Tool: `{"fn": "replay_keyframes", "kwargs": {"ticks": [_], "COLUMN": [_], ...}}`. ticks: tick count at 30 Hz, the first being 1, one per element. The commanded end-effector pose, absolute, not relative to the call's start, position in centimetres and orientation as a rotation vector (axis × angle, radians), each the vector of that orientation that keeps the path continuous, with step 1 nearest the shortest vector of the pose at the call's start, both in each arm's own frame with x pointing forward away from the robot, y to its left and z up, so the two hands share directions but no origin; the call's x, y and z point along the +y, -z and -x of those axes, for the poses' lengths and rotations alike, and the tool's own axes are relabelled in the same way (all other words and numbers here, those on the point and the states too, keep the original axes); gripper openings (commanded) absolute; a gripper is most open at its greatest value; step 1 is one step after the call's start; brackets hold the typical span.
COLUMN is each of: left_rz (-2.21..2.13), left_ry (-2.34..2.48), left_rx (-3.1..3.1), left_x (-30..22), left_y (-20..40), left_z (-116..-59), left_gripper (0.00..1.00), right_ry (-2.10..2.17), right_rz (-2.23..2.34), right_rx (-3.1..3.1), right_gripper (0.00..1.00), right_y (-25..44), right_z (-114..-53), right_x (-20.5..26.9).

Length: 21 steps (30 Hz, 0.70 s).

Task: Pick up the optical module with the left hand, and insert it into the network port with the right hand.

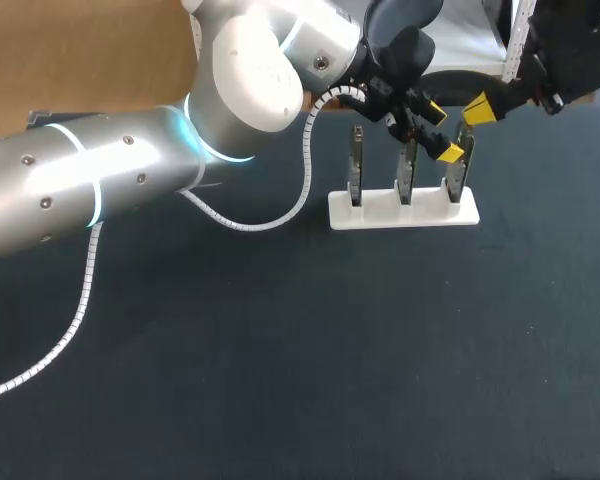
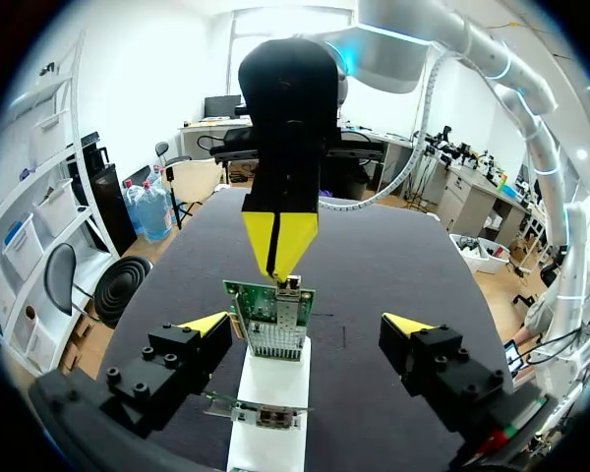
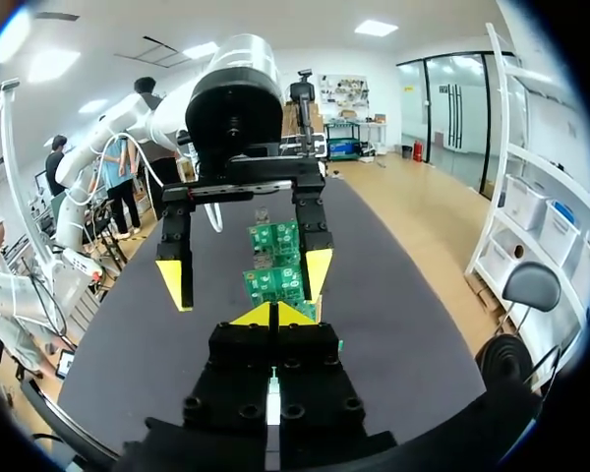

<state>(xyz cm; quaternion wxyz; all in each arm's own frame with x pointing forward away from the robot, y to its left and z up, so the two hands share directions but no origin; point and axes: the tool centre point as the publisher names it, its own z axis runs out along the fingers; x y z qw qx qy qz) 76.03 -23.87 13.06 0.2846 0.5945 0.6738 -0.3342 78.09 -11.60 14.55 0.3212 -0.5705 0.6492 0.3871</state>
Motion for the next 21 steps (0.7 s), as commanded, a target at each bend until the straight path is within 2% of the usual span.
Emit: {"fn": "replay_keyframes", "kwargs": {"ticks": [1, 18, 19, 20, 21], "left_rz": [-1.579, -1.523, -1.521, -1.521, -1.521], "left_ry": [0.894, 0.818, 0.81, 0.805, 0.805], "left_rx": [1.777, 1.651, 1.643, 1.64, 1.64], "left_x": [-23.9, -23.8, -23.8, -23.7, -23.7], "left_y": [-13.4, -18.4, -18.7, -18.9, -18.9], "left_z": [-76.3, -78.1, -78.3, -78.4, -78.4], "left_gripper": [1.0, 1.0, 1.0, 1.0, 1.0], "right_ry": [-1.007, -0.9, -0.89, -0.874, -0.874], "right_rz": [1.477, 1.446, 1.44, 1.433, 1.433], "right_rx": [1.688, 1.639, 1.657, 1.659, 1.659], "right_gripper": [0.0, 0.0, 0.45, 1.0, 1.0], "right_y": [-15.1, -18.1, -18.2, -18.2, -18.2], "right_z": [-77.9, -78.6, -78.7, -78.8, -78.8], "right_x": [-12.1, -12.5, -12.5, -12.5, -12.5]}}
